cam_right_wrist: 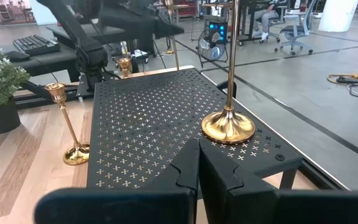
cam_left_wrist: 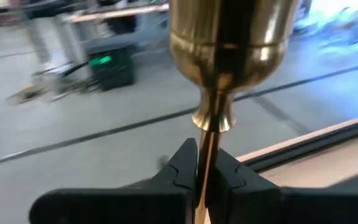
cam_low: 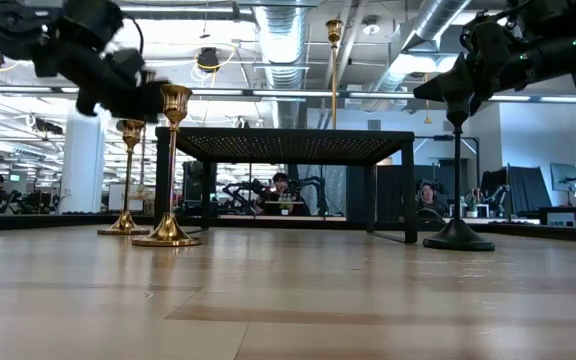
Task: Pick & Place candle stick holders
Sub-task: Put the golden candle holder on the shelf
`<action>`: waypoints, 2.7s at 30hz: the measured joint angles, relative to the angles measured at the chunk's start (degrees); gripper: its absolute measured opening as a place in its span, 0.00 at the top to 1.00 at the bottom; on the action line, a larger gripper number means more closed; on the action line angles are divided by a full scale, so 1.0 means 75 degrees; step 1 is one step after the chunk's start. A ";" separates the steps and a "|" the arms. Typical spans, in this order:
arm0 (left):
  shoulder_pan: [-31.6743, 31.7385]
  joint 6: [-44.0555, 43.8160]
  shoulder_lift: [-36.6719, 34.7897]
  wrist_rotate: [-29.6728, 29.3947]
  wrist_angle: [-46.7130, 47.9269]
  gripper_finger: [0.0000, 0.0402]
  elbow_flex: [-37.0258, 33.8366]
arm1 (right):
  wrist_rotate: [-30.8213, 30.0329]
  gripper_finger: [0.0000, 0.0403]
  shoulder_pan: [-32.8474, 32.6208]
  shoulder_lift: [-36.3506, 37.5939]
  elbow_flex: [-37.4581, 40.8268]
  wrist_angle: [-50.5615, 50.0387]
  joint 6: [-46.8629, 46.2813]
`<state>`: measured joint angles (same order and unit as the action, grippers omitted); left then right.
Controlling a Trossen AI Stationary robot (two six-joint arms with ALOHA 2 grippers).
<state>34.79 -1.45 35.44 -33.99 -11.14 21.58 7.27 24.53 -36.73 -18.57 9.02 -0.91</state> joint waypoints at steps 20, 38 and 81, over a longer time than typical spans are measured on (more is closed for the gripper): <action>-0.0406 0.0962 0.0197 0.2518 0.1724 0.98 0.3143 | -0.0003 1.00 0.0000 0.0000 0.0000 -0.0006 0.0116; -0.1212 0.0679 0.2539 0.3722 0.1631 0.98 0.4386 | -0.0003 1.00 -0.0005 0.0000 0.0000 -0.0110 0.0119; -0.1381 0.0670 0.3428 0.3907 0.1183 0.98 0.4502 | -0.0002 1.00 -0.0006 0.0000 0.0000 -0.0122 0.0119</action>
<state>24.43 3.57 61.16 -4.69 -2.26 55.35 7.25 24.49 -36.73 -18.57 8.10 -0.01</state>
